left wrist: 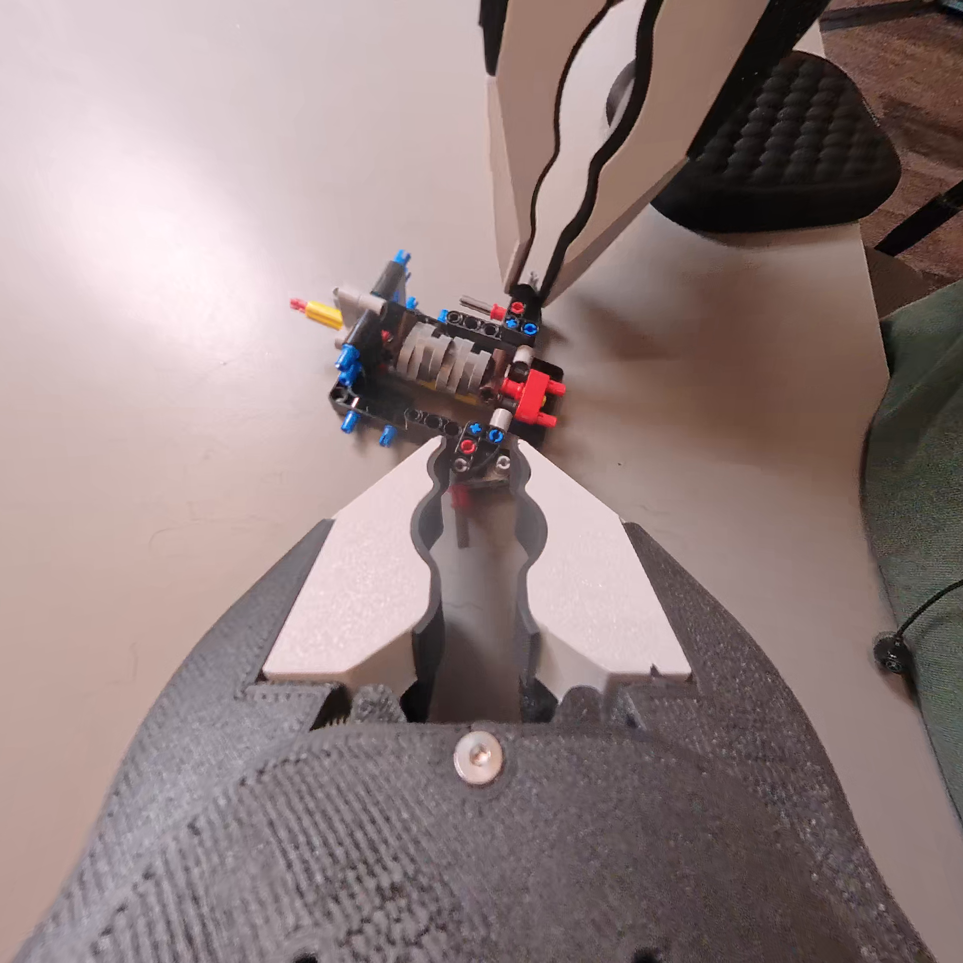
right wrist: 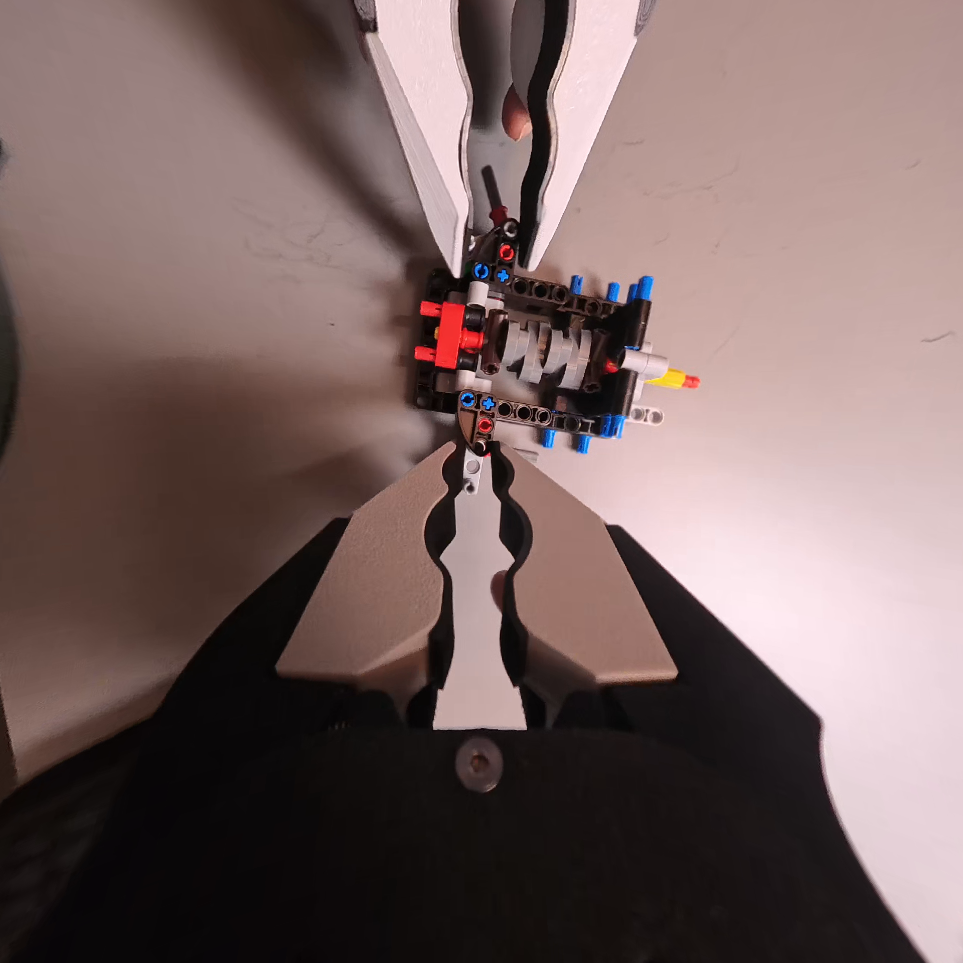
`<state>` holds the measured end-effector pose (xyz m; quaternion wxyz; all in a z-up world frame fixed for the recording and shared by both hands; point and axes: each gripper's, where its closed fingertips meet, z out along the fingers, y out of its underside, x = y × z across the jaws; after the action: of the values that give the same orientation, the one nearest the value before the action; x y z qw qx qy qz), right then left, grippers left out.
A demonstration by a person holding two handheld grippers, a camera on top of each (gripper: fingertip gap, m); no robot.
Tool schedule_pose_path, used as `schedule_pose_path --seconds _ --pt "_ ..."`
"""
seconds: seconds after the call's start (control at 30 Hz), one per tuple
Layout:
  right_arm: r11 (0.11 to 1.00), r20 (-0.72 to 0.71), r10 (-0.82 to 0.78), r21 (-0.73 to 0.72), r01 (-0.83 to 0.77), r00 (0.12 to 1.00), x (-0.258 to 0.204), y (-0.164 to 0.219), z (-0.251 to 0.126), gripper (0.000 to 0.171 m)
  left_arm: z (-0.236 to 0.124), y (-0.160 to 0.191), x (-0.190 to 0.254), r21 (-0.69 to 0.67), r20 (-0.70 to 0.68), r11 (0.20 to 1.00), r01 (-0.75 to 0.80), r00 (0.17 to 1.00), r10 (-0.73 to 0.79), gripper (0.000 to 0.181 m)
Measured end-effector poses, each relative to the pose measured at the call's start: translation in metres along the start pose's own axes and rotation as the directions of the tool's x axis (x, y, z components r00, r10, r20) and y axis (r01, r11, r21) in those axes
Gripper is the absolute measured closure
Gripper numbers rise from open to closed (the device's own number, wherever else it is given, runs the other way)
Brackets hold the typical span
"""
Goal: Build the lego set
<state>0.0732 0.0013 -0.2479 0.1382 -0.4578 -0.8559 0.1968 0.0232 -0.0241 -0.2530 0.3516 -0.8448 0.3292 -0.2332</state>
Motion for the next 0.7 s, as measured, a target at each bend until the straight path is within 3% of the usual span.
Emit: schedule_pose_path --seconds 0.13,0.3,0.43,0.57,0.7 --pt "0.994 -0.002 0.043 0.097 -0.042 0.999 -0.006 -0.002 -0.004 0.158 -0.007 -0.004 -0.002 0.020 0.005 1.000 -0.004 1.000 0.004 0.153" --pt "0.968 -0.047 0.126 0.222 -0.113 0.991 -0.008 0.011 -0.004 0.149 -0.016 -0.039 0.004 0.147 -0.015 0.986 -0.079 0.997 0.082 0.151" --pt "0.951 -0.091 0.132 0.291 -0.101 0.987 -0.009 0.013 0.008 0.151 0.015 -0.043 0.019 0.048 -0.080 0.972 -0.230 0.969 0.233 0.153" --pt "0.938 -0.119 0.105 0.341 -0.059 0.987 -0.004 0.010 0.008 0.162 0.033 -0.045 0.020 -0.049 -0.137 0.949 -0.312 0.943 0.303 0.162" --pt "0.931 -0.103 0.067 0.364 -0.025 0.992 -0.003 0.009 0.007 0.163 0.042 -0.039 0.019 -0.134 -0.164 0.927 -0.349 0.931 0.327 0.165"
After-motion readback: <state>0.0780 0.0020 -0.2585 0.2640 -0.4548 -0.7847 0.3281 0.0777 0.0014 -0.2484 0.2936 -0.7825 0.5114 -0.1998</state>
